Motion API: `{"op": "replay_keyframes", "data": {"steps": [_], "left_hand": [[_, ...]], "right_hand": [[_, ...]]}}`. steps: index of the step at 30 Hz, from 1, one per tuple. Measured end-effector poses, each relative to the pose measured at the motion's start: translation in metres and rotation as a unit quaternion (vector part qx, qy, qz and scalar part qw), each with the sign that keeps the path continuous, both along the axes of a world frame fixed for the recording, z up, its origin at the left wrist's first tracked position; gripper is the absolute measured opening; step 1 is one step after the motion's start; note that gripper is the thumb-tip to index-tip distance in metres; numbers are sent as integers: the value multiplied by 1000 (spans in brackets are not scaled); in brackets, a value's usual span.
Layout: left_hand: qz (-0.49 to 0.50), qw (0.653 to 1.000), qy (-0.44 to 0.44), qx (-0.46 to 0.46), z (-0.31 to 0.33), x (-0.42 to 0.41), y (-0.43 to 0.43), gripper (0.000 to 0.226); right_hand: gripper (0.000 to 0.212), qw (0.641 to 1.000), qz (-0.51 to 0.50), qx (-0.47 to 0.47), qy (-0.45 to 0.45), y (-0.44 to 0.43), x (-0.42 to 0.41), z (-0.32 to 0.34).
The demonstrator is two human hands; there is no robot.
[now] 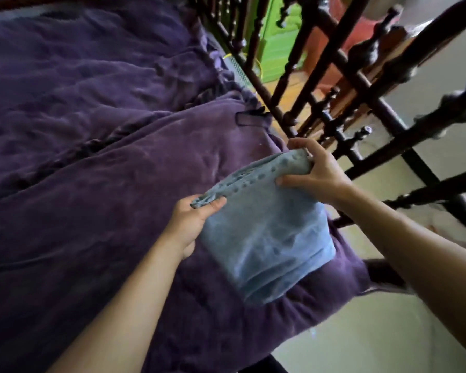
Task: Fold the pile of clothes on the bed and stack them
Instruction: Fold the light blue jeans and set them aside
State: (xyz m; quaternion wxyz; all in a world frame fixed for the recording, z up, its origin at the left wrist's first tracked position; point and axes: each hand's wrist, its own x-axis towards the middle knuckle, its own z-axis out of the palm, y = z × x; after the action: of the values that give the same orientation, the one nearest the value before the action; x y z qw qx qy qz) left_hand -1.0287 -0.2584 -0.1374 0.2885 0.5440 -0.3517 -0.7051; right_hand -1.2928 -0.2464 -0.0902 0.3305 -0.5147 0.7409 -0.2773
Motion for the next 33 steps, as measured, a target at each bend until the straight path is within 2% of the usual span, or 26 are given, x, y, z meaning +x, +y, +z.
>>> {"op": "replay_keyframes", "data": {"steps": [1,3,6,8,9,10,12,14,15,17,19,21,24,27,31,33], "left_hand": [[3,1000,3,21,-6,-18,3,12],[12,999,-4,52,-20,-44,6,22],[52,996,-40,52,-47,-73,0,29],[70,991,-109,28,-66,-89,-3,38],[56,983,-177,8,-75,-94,-1,50],[19,960,-276,-28,-83,-98,5,63],[-80,877,-444,-169,-97,-104,31,77],[-177,805,-479,-304,-109,-110,69,69],[-228,778,-477,-338,-117,-112,88,66],[-320,740,-487,-337,-135,-112,118,64],[-356,718,-505,-319,-149,-110,132,66],[-373,709,-510,-312,-156,-109,133,67],[-426,714,-485,-272,-153,-107,128,66],[-446,719,-469,-253,-129,-88,128,60],[-427,735,-490,-193,-84,-31,145,38],[-409,741,-508,-162,-66,11,157,32]], "right_hand": [[89,1000,-1,11,0,2,-17,-6],[95,1000,-9,25,-12,3,-42,-24],[93,999,-19,29,11,2,-63,-61],[88,996,-27,48,64,3,-70,-89],[85,992,-24,65,105,5,-71,-102],[83,985,-15,84,150,8,-70,-113],[80,966,27,108,235,19,-63,-131],[71,946,102,84,298,39,-54,-150],[66,935,138,65,320,52,-50,-159],[64,919,177,55,347,77,-50,-177],[67,912,188,67,358,91,-55,-193],[68,905,194,79,369,90,-58,-200],[70,891,214,121,382,82,-54,-197],[68,862,232,188,410,74,-43,-177],[52,832,285,193,435,66,3,-131],[43,832,315,182,418,69,41,-114]]}}
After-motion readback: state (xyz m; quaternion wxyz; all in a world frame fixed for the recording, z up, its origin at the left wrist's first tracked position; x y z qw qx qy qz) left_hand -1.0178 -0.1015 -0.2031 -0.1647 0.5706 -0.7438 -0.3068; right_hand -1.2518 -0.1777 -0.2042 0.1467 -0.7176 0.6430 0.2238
